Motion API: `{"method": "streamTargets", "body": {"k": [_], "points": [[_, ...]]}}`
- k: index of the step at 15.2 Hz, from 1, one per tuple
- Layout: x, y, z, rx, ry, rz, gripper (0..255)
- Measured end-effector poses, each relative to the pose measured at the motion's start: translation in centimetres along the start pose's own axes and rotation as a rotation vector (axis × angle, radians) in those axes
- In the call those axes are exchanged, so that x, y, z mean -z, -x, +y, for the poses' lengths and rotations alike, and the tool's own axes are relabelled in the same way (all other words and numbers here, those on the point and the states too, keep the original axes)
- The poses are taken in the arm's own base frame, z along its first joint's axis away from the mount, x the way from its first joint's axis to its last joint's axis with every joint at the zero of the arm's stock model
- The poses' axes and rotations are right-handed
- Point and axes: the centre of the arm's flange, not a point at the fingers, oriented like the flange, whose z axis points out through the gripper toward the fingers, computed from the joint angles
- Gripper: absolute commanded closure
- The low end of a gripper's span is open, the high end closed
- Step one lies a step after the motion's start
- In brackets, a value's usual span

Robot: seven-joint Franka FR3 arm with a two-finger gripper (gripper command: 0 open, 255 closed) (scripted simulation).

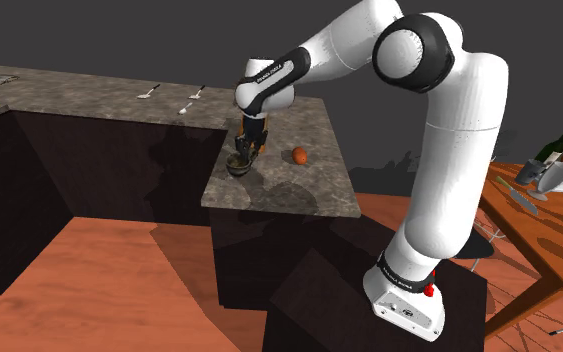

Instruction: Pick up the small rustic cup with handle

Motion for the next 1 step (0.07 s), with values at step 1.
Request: {"method": "streamTargets", "body": {"k": [1], "points": [[0.31,0.06,-0.01,0.000,0.000,0.000,255]]}}
